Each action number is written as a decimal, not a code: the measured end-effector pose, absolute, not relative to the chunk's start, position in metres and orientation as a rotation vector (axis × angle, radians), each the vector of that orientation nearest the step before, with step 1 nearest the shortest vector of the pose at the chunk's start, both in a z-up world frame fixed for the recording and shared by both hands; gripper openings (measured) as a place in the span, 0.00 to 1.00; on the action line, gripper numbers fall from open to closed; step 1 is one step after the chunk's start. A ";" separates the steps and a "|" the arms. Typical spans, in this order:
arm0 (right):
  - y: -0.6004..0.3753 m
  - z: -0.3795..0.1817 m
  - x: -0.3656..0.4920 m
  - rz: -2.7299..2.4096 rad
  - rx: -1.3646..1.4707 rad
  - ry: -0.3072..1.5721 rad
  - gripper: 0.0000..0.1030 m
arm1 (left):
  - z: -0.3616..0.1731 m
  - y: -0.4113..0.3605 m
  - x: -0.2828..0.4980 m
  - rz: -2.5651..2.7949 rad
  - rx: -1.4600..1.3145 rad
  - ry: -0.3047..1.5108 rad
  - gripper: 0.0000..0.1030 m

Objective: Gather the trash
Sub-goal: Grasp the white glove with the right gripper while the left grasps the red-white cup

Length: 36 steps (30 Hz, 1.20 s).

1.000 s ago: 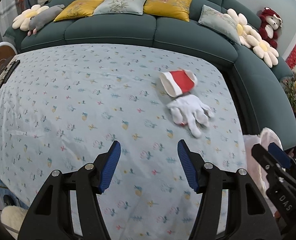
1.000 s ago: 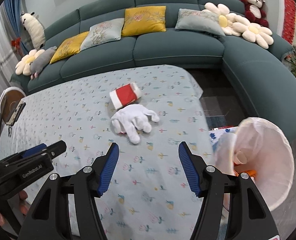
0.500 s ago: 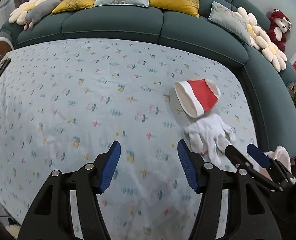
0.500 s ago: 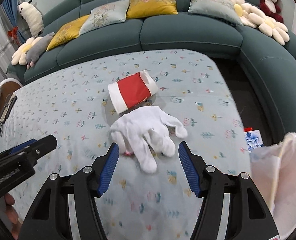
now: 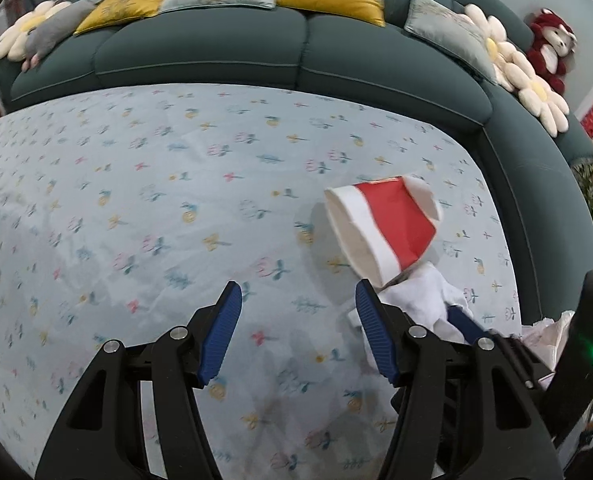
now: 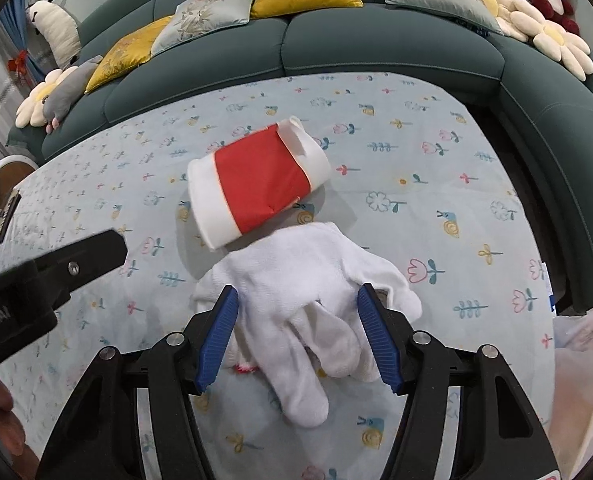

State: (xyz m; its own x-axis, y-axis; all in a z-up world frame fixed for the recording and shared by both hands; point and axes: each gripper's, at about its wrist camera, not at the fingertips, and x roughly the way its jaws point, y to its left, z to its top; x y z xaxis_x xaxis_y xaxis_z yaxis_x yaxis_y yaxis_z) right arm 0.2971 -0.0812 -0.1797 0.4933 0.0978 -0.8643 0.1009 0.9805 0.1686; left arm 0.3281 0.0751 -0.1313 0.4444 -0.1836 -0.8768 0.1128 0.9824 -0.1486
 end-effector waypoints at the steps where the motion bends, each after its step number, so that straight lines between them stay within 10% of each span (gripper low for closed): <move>1: -0.083 -0.182 0.296 -0.003 0.209 1.057 0.38 | -0.133 0.072 0.330 -0.193 -0.069 1.095 0.55; 6: -0.095 -0.180 0.288 -0.011 0.213 1.028 0.13 | -0.141 0.051 0.340 -0.231 -0.064 1.107 0.55; 17: -0.136 -0.178 0.278 -0.075 0.293 1.010 0.13 | -0.162 0.011 0.359 -0.266 -0.038 1.126 0.52; 24: -0.140 -0.176 0.273 -0.078 0.309 1.005 0.13 | -0.164 -0.002 0.353 -0.309 0.017 1.136 0.04; 36: -0.148 -0.143 0.242 -0.091 0.323 0.965 0.13 | -0.131 -0.007 0.311 -0.326 0.046 1.099 0.02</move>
State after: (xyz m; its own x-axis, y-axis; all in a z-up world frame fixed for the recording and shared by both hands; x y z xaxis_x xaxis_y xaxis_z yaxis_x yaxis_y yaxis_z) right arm 0.2422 -0.1484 -0.1429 0.5696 0.0674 -0.8191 0.2186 0.9483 0.2300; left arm 0.3108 -0.0074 -0.1308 0.4118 -0.2364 -0.8801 0.2814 0.9516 -0.1240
